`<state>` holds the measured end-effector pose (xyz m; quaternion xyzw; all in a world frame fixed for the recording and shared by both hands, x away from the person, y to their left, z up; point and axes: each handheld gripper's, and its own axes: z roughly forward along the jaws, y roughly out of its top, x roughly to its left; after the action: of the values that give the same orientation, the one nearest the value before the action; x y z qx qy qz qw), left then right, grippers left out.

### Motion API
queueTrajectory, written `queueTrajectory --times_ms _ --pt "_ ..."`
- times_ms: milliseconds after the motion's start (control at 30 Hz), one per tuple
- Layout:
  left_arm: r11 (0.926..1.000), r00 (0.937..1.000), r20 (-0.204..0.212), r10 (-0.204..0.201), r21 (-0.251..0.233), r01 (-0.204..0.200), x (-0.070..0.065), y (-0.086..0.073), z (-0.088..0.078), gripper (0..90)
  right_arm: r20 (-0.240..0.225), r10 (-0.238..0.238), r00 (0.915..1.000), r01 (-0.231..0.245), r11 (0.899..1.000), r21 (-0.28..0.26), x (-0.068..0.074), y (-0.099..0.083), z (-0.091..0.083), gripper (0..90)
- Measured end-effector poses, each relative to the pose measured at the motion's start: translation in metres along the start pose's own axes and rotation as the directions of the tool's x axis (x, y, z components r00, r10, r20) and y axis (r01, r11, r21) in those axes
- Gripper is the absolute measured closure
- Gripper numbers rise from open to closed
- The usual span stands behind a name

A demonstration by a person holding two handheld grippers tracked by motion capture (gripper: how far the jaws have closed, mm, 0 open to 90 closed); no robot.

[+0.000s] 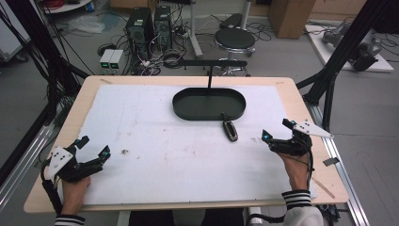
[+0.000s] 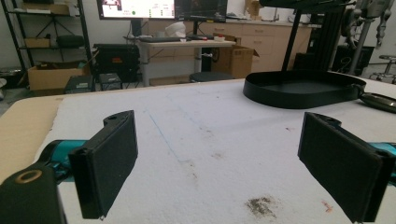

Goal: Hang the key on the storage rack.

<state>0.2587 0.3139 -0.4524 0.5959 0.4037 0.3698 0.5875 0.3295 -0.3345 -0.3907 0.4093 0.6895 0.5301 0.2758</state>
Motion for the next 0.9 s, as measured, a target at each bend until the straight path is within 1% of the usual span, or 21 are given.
queueTrajectory --times_ms 133,233,300,433,500,533,567,600,633,667,700,733,767,800,833,867,900 --pt "1.0 1.0 0.0 0.0 0.0 0.0 0.0 0.0 0.0 12.5 -0.02 -0.016 0.9997 0.017 0.998 0.054 0.002 0.017 0.01 0.9" --pt "1.0 1.0 0.001 0.001 -0.002 -0.001 0.0 0.0 0.0 12.5 -0.042 -0.033 0.9986 0.037 0.995 0.095 0.004 0.028 0.018 0.9" --pt "1.0 1.0 -0.002 0.002 -0.005 -0.002 -0.001 0.0 -0.001 12.5 -0.05 -0.036 0.9981 0.041 0.994 0.103 0.004 0.031 0.021 0.9" --pt "1.0 1.0 -0.001 0.0 -0.005 0.0 0.0 0.0 0.0 12.5 -0.057 -0.053 0.9969 0.061 0.988 0.143 0.007 0.043 0.03 0.9" --pt "1.0 1.0 0.0 0.001 -0.005 -0.001 0.0 0.0 0.0 12.5 -0.065 -0.049 0.9967 0.059 0.985 0.162 0.009 0.047 0.034 0.9" --pt "1.0 1.0 0.001 0.001 -0.003 -0.001 0.0 0.0 0.0 12.5 -0.077 -0.048 0.9959 0.062 0.979 0.196 0.01 0.052 0.039 0.9" --pt "1.0 1.0 0.001 0.002 -0.002 -0.002 0.0 0.0 0.0 12.5 -0.077 -0.048 0.9959 0.062 0.979 0.196 0.01 0.052 0.039 0.9" --pt "1.0 1.0 0.001 0.003 -0.001 -0.003 0.0 0.0 0.0 12.5 -0.086 -0.056 0.9948 0.073 0.973 0.221 0.012 0.057 0.045 0.9" --pt "1.0 1.0 0.001 0.002 -0.001 -0.002 0.0 0.0 0.0 12.5 -0.086 -0.056 0.9948 0.073 0.973 0.221 0.012 0.057 0.045 0.9" --pt "1.0 1.0 0.0 0.0 0.0 0.0 0.0 0.0 0.0 12.5 -0.102 -0.064 0.9927 0.088 0.963 0.255 0.014 0.061 0.053 0.9" --pt "1.0 1.0 0.001 -0.002 0.0 0.002 0.0 0.0 0.0 12.5 -0.102 -0.064 0.9927 0.088 0.963 0.255 0.014 0.061 0.053 0.9" --pt "1.0 1.0 0.001 -0.002 0.0 0.002 0.0 0.0 0.0 12.5 -0.11 -0.081 0.9906 0.111 0.948 0.299 0.016 0.064 0.06 0.9" --pt "1.0 1.0 0.001 -0.002 0.001 0.002 0.0 0.0 0.0 12.5 -0.11 -0.081 0.9906 0.111 0.948 0.299 0.016 0.064 0.06 0.9" --pt "1.0 1.0 0.001 -0.003 0.001 0.003 0.0 0.0 0.0 12.5 -0.125 -0.089 0.9882 0.126 0.935 0.33 0.018 0.067 0.068 0.9" --pt "1.0 1.0 0.001 -0.002 0.005 0.002 0.0 0.0 0.0 12.5 -0.125 -0.089 0.9882 0.126 0.935 0.33 0.018 0.067 0.068 0.9" --pt "1.0 1.0 0.001 -0.002 0.006 0.002 0.0 0.0 0.0 12.5 -0.138 -0.085 0.9869 0.13 0.921 0.367 0.022 0.069 0.076 0.9" --pt "1.0 1.0 0.0 -0.001 0.006 0.001 0.0 0.0 0.0 12.5 -0.138 -0.085 0.9869 0.13 0.921 0.367 0.022 0.069 0.076 0.9"
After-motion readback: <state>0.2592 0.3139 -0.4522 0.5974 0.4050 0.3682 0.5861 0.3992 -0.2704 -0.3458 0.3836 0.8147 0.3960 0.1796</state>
